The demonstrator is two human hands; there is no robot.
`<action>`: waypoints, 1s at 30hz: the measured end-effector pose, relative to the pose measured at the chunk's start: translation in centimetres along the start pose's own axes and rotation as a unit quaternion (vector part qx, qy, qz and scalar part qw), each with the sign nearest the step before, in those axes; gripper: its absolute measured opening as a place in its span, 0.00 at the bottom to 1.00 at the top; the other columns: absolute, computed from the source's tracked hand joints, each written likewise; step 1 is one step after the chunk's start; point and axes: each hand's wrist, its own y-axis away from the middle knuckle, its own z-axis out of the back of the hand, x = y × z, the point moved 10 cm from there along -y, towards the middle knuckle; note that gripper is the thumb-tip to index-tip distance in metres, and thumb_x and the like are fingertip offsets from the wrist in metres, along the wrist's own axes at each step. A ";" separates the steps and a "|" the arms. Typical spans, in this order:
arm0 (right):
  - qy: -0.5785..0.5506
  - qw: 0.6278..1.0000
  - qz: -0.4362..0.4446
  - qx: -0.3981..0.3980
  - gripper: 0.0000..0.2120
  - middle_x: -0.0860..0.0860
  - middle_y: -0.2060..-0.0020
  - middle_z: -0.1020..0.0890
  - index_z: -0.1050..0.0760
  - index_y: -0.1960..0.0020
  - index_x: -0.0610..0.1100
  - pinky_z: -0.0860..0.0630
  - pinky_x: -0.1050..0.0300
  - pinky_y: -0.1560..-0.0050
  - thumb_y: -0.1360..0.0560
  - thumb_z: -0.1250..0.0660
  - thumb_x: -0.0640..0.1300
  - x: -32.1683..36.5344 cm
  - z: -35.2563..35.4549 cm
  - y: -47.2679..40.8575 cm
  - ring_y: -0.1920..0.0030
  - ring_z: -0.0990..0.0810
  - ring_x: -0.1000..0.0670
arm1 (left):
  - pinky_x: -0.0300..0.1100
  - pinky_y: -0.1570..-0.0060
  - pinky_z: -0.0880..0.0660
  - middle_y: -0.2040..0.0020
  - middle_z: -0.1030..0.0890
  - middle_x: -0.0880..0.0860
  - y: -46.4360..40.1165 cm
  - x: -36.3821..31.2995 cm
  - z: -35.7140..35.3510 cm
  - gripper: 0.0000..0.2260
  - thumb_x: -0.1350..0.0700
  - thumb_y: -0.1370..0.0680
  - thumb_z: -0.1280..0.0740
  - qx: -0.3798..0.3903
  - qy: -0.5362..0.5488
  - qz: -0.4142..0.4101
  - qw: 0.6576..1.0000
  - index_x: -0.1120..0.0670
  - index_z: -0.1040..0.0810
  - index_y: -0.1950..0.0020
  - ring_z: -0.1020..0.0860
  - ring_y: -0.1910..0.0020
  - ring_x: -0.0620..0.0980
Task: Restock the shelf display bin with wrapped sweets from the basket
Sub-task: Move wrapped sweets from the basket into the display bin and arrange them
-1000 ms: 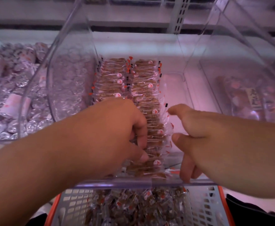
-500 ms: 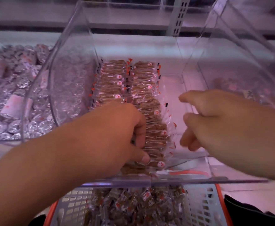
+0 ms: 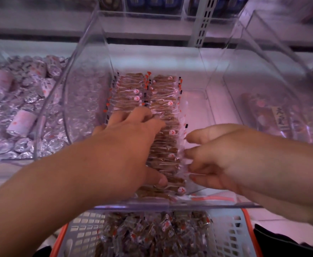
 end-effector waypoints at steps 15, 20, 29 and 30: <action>-0.024 0.990 -0.078 -0.114 0.03 0.47 0.24 0.37 0.28 0.53 0.55 0.32 0.33 0.40 0.24 0.40 0.50 1.0 1.3 -0.5 0.31 0.34 0.40 | 0.56 0.26 0.43 0.20 0.51 0.46 -0.5 0.6 -0.4 0.36 0.36 0.23 0.41 -0.026 -0.002 0.003 1.000 0.47 0.52 0.21 0.46 0.22 0.53; -0.088 0.994 -0.030 -0.061 0.12 0.51 0.60 0.18 0.26 0.54 0.49 0.24 0.62 0.55 0.20 0.47 0.50 1.8 -1.7 -3.1 0.62 0.19 0.55 | 0.55 0.24 0.46 0.19 0.60 0.51 -0.9 0.9 -0.8 0.31 0.47 0.18 0.44 -0.012 -0.012 0.025 1.000 0.53 0.56 0.19 0.51 0.21 0.56; -0.088 0.955 -0.046 -0.279 0.24 0.44 0.28 0.33 0.37 0.28 0.40 0.39 0.46 0.30 0.20 0.46 0.50 4.5 4.4 -5.5 0.29 0.34 0.44 | 0.56 0.24 0.47 0.19 0.59 0.51 -1.4 1.0 -0.8 0.33 0.51 0.19 0.42 -0.006 -0.005 0.034 0.999 0.53 0.56 0.19 0.51 0.21 0.57; -0.093 0.950 -0.041 -0.294 0.18 0.44 0.33 0.28 0.32 0.33 0.41 0.33 0.49 0.35 0.19 0.47 0.50 4.8 4.6 -6.0 0.37 0.28 0.44 | 0.56 0.24 0.47 0.19 0.58 0.52 -1.3 0.9 -0.8 0.32 0.51 0.19 0.42 -0.004 -0.009 0.033 0.999 0.53 0.55 0.19 0.51 0.21 0.58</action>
